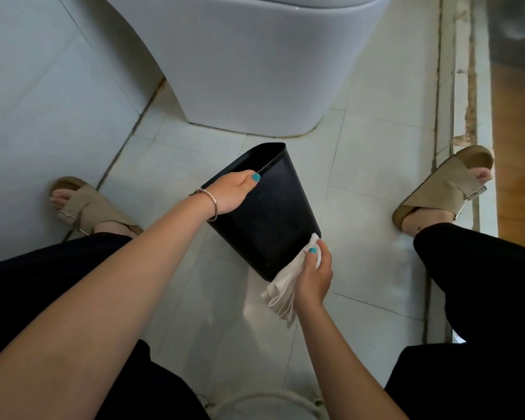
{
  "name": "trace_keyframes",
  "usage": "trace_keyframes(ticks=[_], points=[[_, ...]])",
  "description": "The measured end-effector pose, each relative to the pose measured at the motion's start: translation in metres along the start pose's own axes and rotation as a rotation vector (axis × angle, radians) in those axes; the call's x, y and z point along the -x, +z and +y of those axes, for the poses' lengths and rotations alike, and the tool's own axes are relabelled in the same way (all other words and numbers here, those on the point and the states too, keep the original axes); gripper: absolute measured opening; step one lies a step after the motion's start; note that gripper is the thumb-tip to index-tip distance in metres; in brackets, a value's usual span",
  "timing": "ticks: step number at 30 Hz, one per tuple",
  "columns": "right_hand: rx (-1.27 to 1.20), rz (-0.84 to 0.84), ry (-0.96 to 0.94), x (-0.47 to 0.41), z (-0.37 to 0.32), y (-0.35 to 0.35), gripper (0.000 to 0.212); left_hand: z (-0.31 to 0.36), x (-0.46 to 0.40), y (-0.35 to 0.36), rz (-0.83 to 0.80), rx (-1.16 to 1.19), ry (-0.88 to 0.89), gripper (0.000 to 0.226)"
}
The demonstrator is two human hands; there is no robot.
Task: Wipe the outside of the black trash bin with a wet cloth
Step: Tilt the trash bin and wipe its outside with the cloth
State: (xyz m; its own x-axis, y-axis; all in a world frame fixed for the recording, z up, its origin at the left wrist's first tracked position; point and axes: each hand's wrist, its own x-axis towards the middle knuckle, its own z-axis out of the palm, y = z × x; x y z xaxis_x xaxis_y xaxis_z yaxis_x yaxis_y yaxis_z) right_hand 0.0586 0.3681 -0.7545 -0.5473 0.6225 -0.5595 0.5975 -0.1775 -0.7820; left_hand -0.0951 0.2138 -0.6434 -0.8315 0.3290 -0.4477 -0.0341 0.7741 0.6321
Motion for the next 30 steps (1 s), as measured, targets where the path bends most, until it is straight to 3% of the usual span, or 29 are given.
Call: trace_keyframes(ticks=[2,8,14,22,30], points=[[-0.019,0.002,-0.003,0.003,0.002,-0.008,0.033,0.002,-0.004,-0.002,-0.008,-0.023,-0.012,0.034],[-0.087,-0.028,0.04,0.0,-0.001,-0.031,0.046,0.008,-0.003,-0.004,0.011,-0.061,-0.004,0.036],[-0.118,-0.021,0.06,0.006,-0.003,-0.038,0.046,0.005,0.009,-0.009,-0.002,-0.043,-0.041,0.04],[-0.005,-0.19,-0.034,0.024,0.0,-0.035,0.045,0.008,0.012,-0.006,-0.002,-0.047,-0.067,0.041],[-0.001,-0.168,0.031,0.025,0.019,-0.039,0.045,-0.013,0.012,-0.005,0.073,0.064,-0.169,0.041]])
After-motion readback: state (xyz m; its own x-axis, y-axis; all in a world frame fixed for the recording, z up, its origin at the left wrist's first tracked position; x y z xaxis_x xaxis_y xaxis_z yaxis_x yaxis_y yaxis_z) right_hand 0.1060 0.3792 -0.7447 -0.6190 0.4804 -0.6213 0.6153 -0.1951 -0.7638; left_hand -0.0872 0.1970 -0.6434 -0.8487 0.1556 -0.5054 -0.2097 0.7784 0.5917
